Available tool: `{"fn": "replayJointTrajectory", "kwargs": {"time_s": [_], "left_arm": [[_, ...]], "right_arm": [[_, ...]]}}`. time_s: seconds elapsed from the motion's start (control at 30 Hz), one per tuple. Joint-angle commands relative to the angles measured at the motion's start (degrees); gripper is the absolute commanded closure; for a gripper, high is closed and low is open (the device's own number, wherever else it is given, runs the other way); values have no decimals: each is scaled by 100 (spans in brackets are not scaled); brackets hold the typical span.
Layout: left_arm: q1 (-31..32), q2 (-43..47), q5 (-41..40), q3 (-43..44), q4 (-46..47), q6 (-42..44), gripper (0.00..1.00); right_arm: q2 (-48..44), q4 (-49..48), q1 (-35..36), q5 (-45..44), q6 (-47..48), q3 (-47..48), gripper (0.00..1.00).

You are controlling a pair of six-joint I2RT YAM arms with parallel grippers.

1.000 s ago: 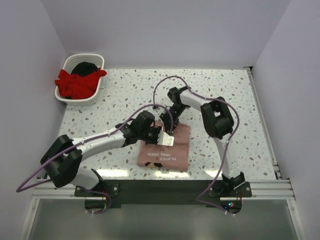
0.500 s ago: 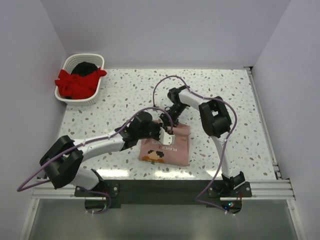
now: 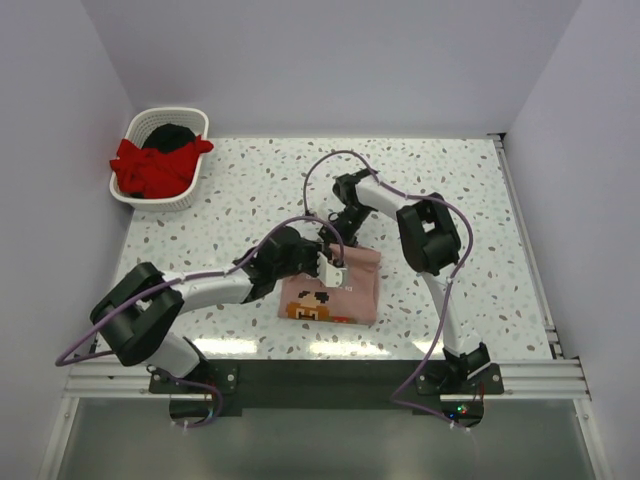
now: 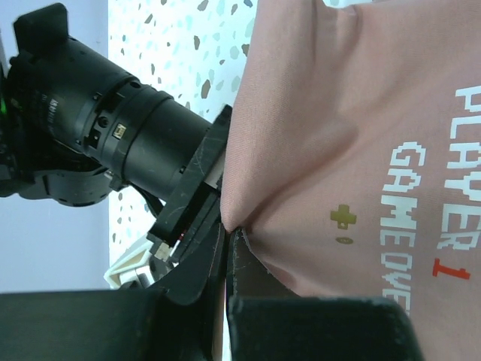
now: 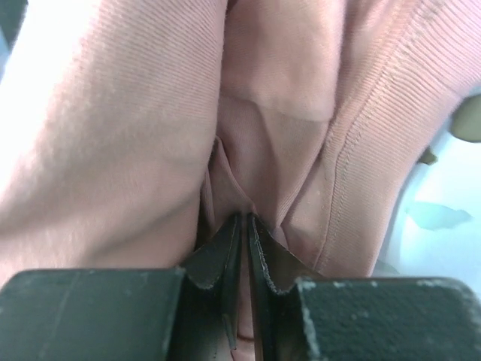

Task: Fold and stack the t-shirts
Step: Fold the tshirt

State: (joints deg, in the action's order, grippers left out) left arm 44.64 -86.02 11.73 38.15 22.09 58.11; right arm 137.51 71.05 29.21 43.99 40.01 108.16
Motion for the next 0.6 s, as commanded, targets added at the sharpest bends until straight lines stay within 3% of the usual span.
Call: {"fn": "replayJointTrajectory", "kwargs": {"time_s": [0.0, 0.2, 0.57], "left_arm": [[0, 296, -65, -97, 446, 122, 100], [88, 463, -12, -238, 454, 210, 100], [106, 270, -408, -159, 1043, 263, 100]], "right_arm": [[-304, 84, -3, -575, 86, 311, 87], [-401, 59, -29, -865, 68, 592, 87], [478, 41, -91, -769, 191, 891, 90]]}}
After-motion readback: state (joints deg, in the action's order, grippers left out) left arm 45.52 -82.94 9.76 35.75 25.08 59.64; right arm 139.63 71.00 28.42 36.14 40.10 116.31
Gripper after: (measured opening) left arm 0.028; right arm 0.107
